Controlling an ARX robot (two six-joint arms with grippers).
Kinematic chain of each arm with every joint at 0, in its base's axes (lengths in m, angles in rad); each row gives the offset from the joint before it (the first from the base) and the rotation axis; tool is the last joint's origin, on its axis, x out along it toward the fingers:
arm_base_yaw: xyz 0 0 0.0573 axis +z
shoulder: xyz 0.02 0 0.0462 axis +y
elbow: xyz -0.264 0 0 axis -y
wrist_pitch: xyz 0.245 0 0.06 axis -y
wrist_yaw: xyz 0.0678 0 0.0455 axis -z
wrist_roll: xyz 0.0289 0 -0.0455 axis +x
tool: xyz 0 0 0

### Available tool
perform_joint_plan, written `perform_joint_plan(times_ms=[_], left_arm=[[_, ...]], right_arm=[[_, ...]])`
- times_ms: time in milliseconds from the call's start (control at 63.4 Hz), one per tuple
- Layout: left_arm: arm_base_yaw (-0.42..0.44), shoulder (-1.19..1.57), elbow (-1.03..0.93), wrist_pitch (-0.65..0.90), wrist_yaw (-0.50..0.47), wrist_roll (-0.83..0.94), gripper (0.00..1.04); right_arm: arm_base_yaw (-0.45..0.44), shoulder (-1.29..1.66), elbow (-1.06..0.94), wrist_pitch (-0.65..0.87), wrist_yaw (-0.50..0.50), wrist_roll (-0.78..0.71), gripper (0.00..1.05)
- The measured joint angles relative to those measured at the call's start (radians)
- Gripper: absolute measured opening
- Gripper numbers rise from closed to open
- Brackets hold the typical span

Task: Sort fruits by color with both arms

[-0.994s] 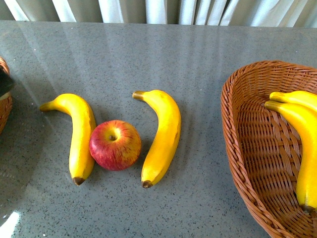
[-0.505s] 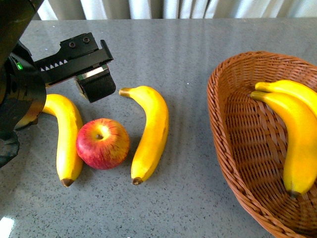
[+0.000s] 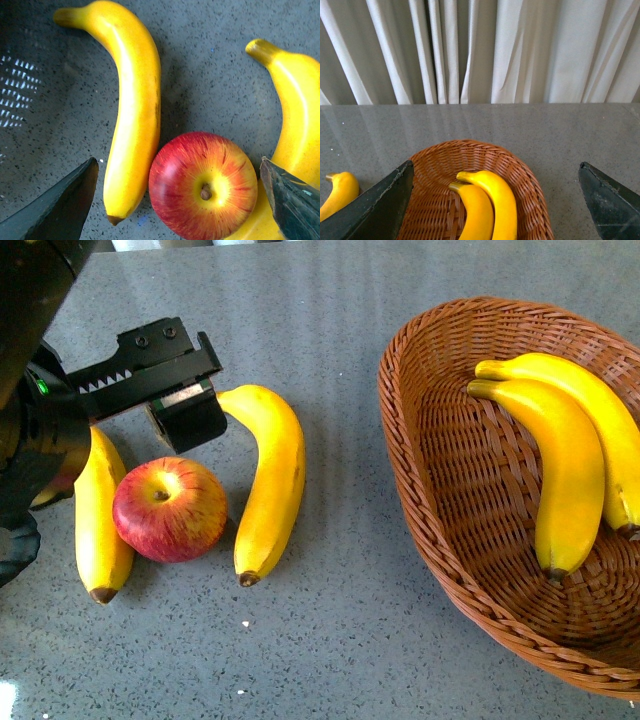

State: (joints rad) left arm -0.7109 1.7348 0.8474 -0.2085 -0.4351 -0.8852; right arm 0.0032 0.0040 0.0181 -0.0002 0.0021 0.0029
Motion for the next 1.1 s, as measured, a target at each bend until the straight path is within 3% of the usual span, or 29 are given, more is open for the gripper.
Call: perform_joint_plan(times_ms=[379,1105], left_arm=[[0.0,0.006,0.0,0.044,0.073,0.082,0.96],[-0.008,0.072,0.009,0.04,0.09,0.117,0.96]], right_arm=[[0.0,0.0,0.0,0.0,0.0,0.0,0.96],[0.0,0.0,0.0,0.0,0.0,0.0,0.96]])
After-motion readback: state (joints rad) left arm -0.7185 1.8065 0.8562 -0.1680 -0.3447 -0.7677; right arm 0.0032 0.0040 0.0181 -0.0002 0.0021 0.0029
